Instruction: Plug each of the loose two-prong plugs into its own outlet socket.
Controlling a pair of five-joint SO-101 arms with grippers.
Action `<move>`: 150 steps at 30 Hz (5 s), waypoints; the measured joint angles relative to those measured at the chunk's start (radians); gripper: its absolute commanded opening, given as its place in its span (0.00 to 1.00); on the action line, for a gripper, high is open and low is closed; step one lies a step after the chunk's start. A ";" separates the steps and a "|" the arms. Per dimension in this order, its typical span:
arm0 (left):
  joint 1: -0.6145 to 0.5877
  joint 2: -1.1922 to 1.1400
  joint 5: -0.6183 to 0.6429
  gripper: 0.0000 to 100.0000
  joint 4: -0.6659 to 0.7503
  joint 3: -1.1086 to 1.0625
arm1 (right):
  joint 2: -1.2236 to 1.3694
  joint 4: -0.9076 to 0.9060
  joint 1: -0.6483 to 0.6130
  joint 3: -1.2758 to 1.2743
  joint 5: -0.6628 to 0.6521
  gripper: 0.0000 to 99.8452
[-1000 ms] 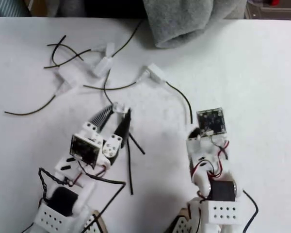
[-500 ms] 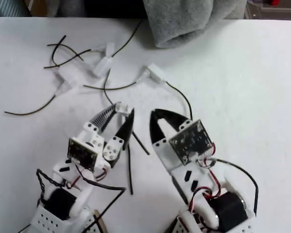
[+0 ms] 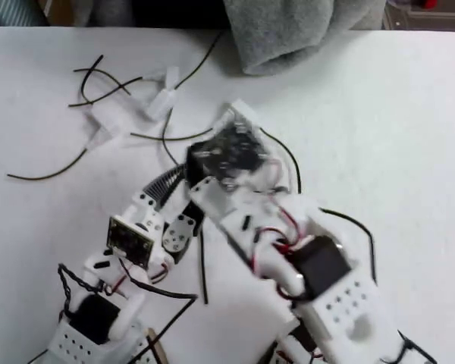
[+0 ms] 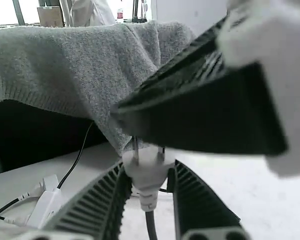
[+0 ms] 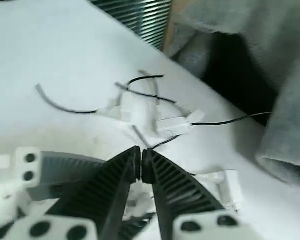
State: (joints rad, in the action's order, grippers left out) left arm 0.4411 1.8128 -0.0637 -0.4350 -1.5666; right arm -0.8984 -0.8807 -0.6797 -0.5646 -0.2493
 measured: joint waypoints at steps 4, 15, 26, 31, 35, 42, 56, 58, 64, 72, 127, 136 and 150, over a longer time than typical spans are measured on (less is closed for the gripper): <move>-0.002 0.000 0.003 0.02 -0.002 0.000 | 0.068 0.002 -0.035 0.015 0.000 0.02; 0.005 -0.002 0.002 0.02 -0.003 -0.003 | 0.267 0.130 0.118 0.025 -0.017 0.02; 0.000 0.002 0.000 0.02 0.000 0.000 | 0.488 0.272 0.368 0.041 -0.089 0.02; 0.000 0.005 0.000 0.02 0.000 0.000 | 0.473 0.276 0.374 0.038 -0.089 0.02; 0.000 0.005 0.000 0.02 0.000 0.000 | 0.368 0.244 0.371 0.038 -0.089 0.02; 0.000 0.005 0.000 0.02 -0.061 -0.061 | 0.219 0.106 0.453 0.038 -0.091 0.02; 0.241 0.005 -0.160 0.02 -0.315 -0.129 | 0.201 -0.003 0.879 -0.161 -0.166 0.02; 0.245 0.006 -0.178 0.02 -0.358 -0.129 | 0.201 0.011 0.918 -0.218 -0.173 0.02; 0.224 0.005 -0.187 0.05 -0.450 -0.129 | 0.199 0.173 0.985 -0.463 -0.180 0.02; 0.066 0.005 -0.186 0.10 -0.503 -0.129 | 0.198 0.397 0.993 -0.738 -0.184 0.02; -0.298 -0.790 -0.193 0.21 -0.376 0.275 | 0.193 0.405 0.924 -0.776 -0.242 0.02; -0.249 -1.404 -0.133 0.21 -0.348 0.557 | 0.193 0.405 0.924 -0.776 -0.242 0.02; -0.233 -1.775 -0.054 0.21 -0.445 0.867 | 0.193 0.405 0.924 -0.776 -0.242 0.02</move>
State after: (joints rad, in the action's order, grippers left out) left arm 0.2079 0.0376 -0.1174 -0.8800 -0.6997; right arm -0.7050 -0.4757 0.2440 -1.3410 -0.4918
